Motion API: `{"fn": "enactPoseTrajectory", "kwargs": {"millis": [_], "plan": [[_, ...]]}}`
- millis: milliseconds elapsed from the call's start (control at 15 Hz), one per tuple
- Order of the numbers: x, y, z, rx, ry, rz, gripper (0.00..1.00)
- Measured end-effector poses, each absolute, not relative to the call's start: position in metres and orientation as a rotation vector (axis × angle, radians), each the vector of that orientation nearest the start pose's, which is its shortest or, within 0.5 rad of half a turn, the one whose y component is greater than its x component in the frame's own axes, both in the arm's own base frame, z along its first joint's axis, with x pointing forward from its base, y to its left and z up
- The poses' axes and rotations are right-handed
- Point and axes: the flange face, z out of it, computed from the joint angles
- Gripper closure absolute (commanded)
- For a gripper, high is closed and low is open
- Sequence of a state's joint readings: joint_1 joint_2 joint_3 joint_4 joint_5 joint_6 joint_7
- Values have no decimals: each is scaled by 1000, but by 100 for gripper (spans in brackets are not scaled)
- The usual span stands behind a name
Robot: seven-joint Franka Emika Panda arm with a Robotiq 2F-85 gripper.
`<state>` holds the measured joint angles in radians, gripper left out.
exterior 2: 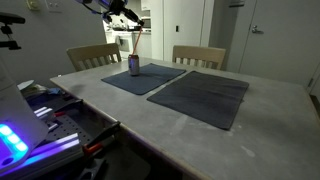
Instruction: Place the red straw in the can
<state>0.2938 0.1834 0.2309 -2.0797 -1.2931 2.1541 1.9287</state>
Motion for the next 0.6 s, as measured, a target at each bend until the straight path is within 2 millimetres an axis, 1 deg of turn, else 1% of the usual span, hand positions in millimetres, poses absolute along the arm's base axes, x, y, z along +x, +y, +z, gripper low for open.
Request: {"fn": "enactPoseTrajectory", "kwargs": {"millis": [400,600], "plan": [[521,257,345,-3047,896,-1519,98],[512,257,332,-3053,914,-1499,98]]}}
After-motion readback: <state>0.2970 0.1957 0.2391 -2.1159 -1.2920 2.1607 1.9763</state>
